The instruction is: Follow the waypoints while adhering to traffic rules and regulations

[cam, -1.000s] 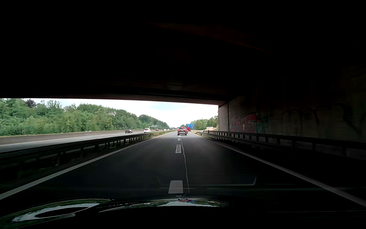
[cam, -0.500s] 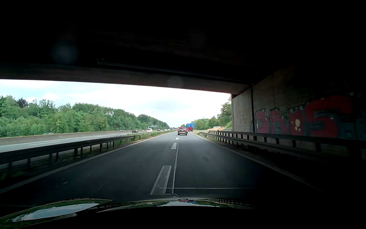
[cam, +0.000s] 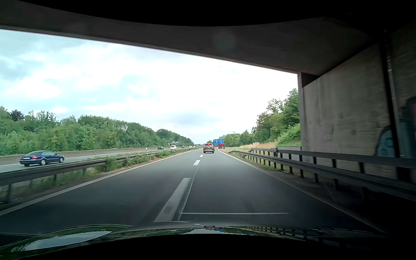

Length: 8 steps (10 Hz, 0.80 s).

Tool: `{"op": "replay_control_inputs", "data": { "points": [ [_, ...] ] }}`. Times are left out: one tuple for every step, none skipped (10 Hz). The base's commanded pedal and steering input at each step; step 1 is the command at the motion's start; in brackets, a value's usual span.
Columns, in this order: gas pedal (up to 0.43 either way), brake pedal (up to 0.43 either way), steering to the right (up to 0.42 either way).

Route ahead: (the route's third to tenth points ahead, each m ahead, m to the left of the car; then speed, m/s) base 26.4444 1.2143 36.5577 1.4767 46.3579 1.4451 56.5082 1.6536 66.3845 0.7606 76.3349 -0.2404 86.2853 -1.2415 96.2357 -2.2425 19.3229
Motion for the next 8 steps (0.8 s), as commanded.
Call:
{"op": "replay_control_inputs", "data": {
  "points": [
    [0.110, 0.000, -0.007],
    [0.110, 0.000, -0.007],
    [0.110, 0.000, -0.007],
    [0.110, 0.000, -0.007],
    [0.110, 0.000, -0.007],
    [0.110, 0.000, -0.007],
    [0.110, 0.000, -0.007],
    [0.110, 0.000, -0.006]
  ]
}}
